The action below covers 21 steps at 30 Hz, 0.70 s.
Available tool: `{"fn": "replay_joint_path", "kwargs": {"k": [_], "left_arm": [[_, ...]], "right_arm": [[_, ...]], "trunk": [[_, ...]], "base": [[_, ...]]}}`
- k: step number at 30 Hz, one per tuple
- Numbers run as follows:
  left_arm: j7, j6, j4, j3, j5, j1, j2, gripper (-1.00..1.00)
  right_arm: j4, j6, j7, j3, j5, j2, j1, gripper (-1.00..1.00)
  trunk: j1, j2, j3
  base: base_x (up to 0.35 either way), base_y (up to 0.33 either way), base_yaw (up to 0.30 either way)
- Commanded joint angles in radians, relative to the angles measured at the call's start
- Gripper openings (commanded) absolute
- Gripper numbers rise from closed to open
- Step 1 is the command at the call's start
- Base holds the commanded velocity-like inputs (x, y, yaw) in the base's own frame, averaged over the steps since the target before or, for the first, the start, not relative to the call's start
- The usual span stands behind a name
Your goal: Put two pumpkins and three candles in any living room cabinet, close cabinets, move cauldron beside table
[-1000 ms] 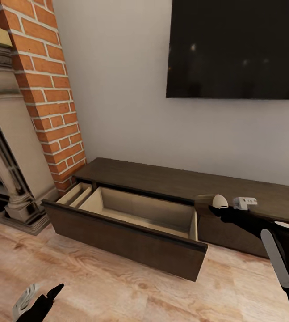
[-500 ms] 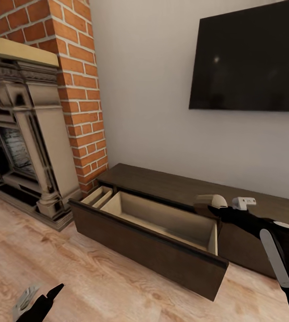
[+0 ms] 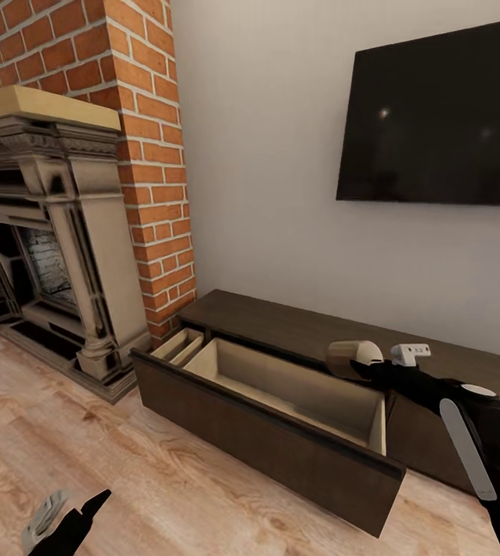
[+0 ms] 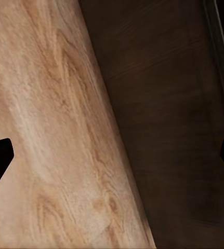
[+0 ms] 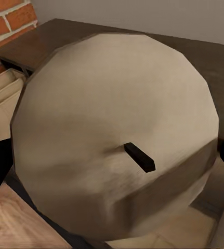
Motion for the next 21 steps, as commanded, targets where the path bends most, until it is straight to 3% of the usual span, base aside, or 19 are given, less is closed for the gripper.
{"fn": "replay_joint_path", "kwargs": {"k": [1,8,21], "left_arm": [[-0.003,0.005,-0.001,0.001,0.001,0.000,0.000,1.00],[-0.003,0.005,-0.001,0.002,0.001,0.000,0.001,1.00],[-0.004,0.004,0.002,0.001,0.000,0.000,0.000,1.00]], "right_arm": [[0.000,0.007,0.008,0.008,0.004,0.000,-0.001,-1.00],[0.000,0.054,0.007,0.042,0.004,0.004,-0.005,-1.00],[0.000,0.063,0.007,0.086,0.005,0.006,-0.004,-1.00]], "trunk": [[-0.004,0.007,0.001],[-0.031,0.056,0.012],[-0.031,0.056,-0.006]], "base": [[0.000,0.000,0.042],[0.000,0.000,0.076],[0.000,0.000,0.087]]}}
